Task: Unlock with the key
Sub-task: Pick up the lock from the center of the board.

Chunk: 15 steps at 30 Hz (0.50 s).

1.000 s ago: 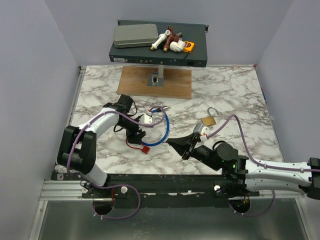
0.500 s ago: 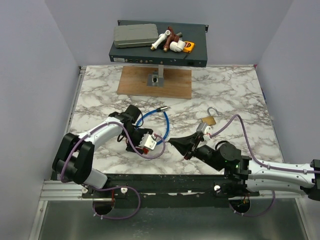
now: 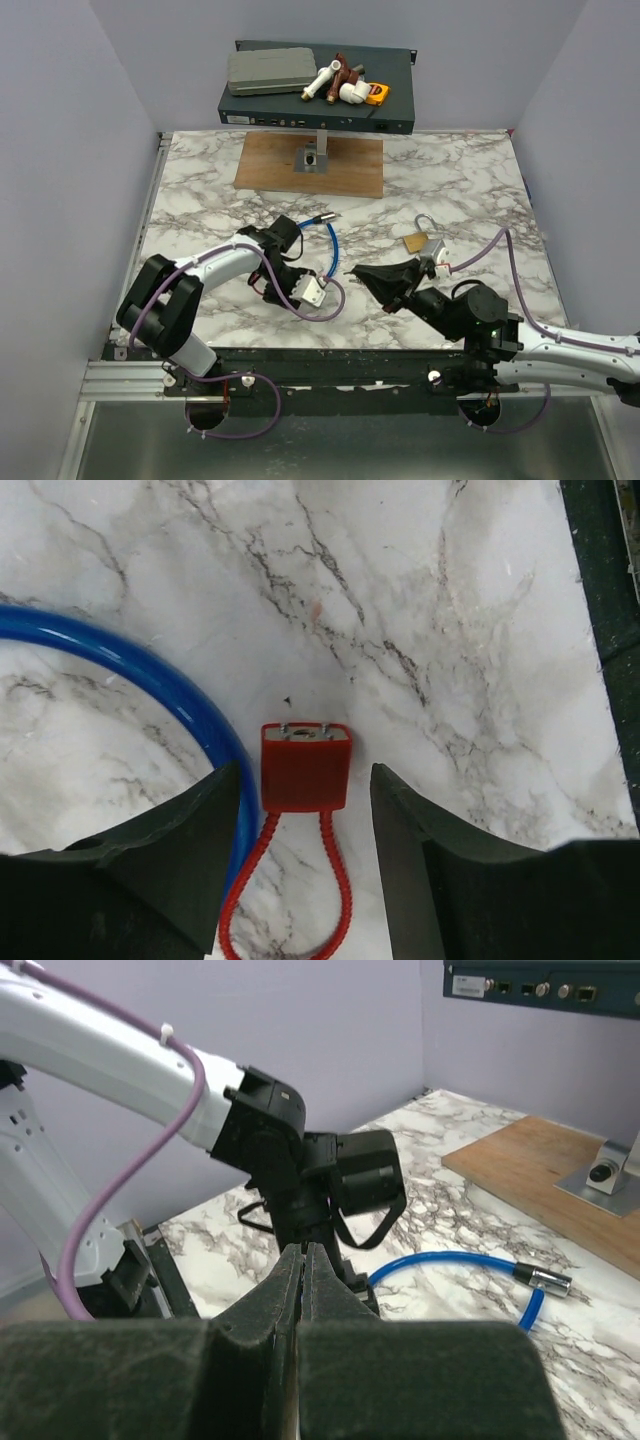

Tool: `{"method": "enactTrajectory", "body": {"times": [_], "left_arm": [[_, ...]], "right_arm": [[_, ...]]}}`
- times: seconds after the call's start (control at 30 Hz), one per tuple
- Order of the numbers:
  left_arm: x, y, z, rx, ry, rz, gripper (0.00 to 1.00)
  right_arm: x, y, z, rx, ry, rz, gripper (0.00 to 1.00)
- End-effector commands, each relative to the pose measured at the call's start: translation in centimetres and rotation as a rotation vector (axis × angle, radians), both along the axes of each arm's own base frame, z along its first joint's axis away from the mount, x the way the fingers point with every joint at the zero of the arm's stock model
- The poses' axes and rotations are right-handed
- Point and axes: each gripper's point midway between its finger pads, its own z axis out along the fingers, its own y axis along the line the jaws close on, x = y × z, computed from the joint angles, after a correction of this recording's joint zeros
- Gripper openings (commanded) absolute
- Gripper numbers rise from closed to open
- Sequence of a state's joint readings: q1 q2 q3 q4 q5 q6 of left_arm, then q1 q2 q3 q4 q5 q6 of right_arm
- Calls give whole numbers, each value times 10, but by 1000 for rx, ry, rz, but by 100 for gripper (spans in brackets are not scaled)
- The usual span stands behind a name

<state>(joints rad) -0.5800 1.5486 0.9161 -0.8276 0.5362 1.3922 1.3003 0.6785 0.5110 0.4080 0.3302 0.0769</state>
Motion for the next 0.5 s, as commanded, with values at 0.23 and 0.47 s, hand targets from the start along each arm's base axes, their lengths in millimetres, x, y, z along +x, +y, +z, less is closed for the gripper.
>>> {"method": "enactTrajectory", "body": {"times": [0.23, 0.47], "left_arm": [[-9, -7, -20, 63, 3, 170, 34], [-13, -62, 2, 25, 1, 204, 27]], "right_arm": [[6, -17, 17, 18, -25, -55, 1], [11, -35, 34, 9, -58, -118, 1]]}}
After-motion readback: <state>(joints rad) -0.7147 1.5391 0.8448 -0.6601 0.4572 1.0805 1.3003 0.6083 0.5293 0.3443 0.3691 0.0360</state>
